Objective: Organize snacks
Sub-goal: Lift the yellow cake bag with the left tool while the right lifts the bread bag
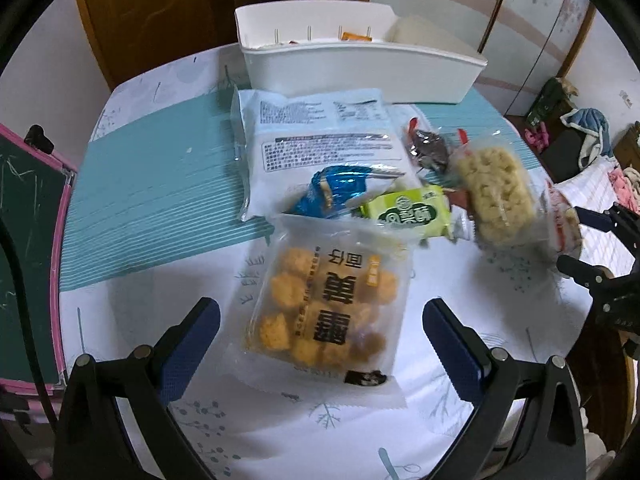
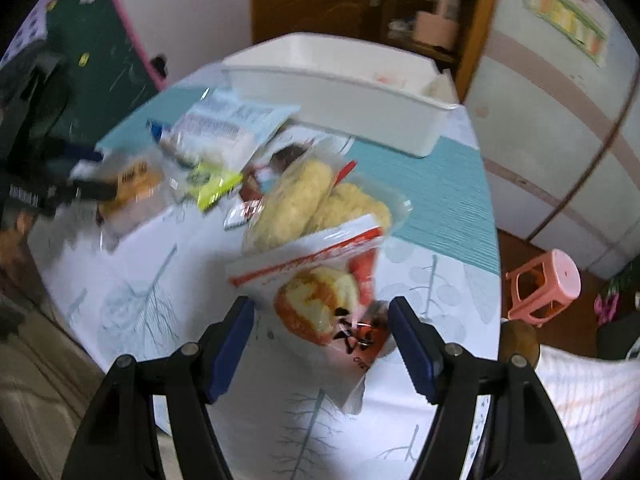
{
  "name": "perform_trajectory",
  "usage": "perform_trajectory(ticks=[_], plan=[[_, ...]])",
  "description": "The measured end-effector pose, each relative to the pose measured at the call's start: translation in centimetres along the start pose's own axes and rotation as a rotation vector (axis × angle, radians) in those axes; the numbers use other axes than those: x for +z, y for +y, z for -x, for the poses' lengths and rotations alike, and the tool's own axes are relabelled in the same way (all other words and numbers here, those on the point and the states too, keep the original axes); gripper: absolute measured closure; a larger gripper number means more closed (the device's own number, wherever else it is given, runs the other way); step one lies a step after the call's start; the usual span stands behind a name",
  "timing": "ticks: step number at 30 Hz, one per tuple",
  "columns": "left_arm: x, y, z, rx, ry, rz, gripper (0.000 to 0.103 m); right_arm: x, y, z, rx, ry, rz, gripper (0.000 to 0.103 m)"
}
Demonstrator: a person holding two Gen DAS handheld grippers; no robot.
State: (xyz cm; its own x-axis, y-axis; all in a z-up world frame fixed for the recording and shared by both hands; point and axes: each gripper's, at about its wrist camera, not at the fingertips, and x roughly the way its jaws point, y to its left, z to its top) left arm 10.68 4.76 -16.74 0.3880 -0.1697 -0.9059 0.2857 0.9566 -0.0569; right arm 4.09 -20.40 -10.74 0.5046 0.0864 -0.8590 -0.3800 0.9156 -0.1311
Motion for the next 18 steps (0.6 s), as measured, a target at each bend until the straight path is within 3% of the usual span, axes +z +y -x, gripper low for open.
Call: perform_trajectory(ticks=[8,14,18], plan=[[0.6,-0.3,-3.5,0.016,0.084,-0.001,0.002,-0.3,0.5,-2.7,-0.066,0.064,0.050,0.033],[1.0,-0.4,-5.1,0.037,0.131,0.024,0.006,-0.3,-0.2,-2.4,-0.021,0.023,-0.053,0.051],[1.0,-0.4,-5.6,0.061,0.149,0.043,0.014,-0.4,0.0,-2.0,0.019,0.005,-0.098,0.053]])
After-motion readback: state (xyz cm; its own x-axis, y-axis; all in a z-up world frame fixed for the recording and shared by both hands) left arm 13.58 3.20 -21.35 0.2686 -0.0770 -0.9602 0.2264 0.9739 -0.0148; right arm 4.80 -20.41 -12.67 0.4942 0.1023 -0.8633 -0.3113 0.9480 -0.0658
